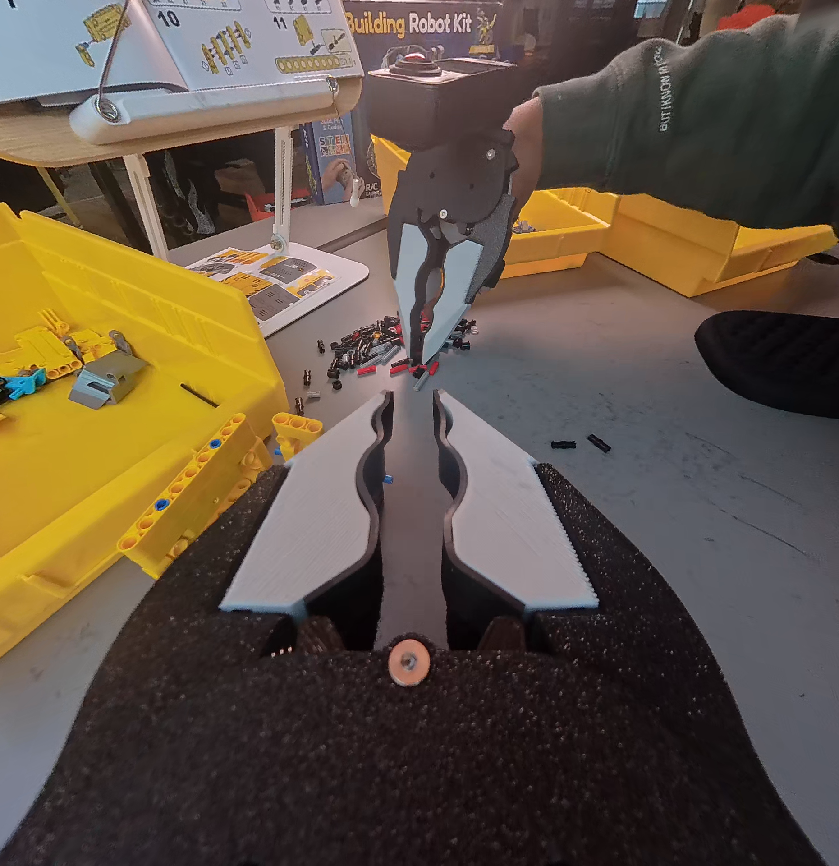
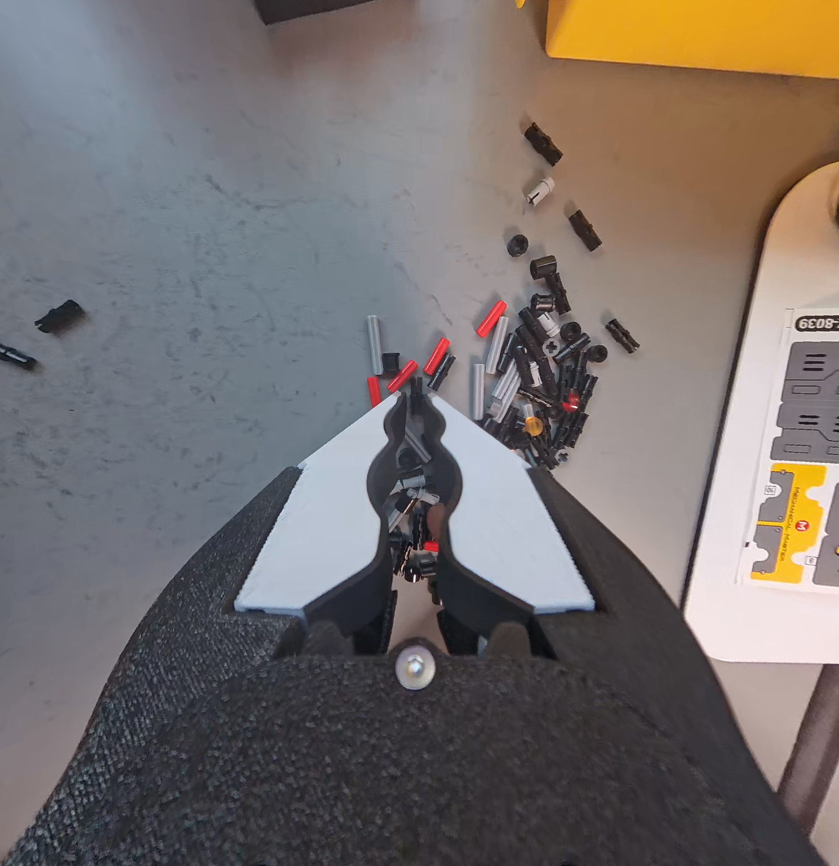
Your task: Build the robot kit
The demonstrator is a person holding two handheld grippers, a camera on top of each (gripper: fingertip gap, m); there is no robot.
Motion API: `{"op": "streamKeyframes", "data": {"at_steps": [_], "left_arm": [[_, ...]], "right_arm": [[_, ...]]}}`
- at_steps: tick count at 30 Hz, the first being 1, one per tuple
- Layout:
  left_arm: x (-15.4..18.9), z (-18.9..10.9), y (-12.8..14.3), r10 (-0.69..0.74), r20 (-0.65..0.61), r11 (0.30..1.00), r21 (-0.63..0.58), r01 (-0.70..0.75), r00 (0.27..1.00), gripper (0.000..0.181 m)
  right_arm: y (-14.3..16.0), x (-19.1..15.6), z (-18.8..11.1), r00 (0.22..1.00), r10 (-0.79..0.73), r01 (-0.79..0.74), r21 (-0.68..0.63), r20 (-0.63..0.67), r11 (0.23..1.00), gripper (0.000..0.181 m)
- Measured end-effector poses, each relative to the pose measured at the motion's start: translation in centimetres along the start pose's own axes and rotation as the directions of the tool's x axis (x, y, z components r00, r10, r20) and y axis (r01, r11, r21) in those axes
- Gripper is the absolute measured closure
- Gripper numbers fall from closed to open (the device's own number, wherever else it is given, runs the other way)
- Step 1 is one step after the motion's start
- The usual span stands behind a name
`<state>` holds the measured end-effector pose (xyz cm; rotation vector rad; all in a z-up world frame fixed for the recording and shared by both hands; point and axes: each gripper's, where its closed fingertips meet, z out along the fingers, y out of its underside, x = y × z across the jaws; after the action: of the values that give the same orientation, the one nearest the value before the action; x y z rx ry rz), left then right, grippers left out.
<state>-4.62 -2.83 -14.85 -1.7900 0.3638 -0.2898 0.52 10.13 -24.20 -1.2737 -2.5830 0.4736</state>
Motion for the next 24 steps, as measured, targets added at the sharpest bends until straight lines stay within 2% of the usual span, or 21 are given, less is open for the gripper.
{"op": "streamKeyframes", "data": {"at_steps": [7, 9, 12, 15, 19, 24], "left_arm": [[0.2, 0.2, 0.3, 0.004, -0.007, 1.000, -0.007, -0.004, 1.000, 0.166], [0.1, 0.1, 0.2, 0.011, 0.000, 1.000, -0.007, -0.011, 1.000, 0.166], [-0.1, -0.1, -0.1, 0.009, 0.006, 1.000, 0.004, -0.010, 1.000, 0.166], [0.1, -0.1, -0.2, 0.010, 0.000, 1.000, 0.007, -0.010, 1.000, 0.166], [0.7, 0.0, -0.3, 0.036, -0.008, 0.999, 0.005, -0.036, 0.999, 0.166], [0.7, -0.1, -0.4, 0.051, 0.003, 0.999, 0.009, -0.051, 0.999, 0.166]], "right_arm": [[0.0, -0.1, -0.1, 1.000, 0.023, -0.024, 0.020, 0.008, 1.000, 0.177], [-0.6, -0.5, -1.0, 0.999, 0.043, -0.044, 0.063, 0.018, 0.997, 0.177], [-2.2, -2.2, -3.2, 0.999, 0.042, -0.046, 0.128, 0.030, 0.991, 0.177], [-3.1, -5.5, -4.1, 0.999, 0.004, -0.010, 0.134, 0.052, 0.991, 0.177], [-2.5, -9.5, -2.6, 0.996, -0.038, 0.031, 0.080, 0.082, 0.996, 0.177], [-1.2, -11.0, -0.9, 0.996, -0.022, 0.019, 0.031, 0.089, 0.999, 0.176]]}}
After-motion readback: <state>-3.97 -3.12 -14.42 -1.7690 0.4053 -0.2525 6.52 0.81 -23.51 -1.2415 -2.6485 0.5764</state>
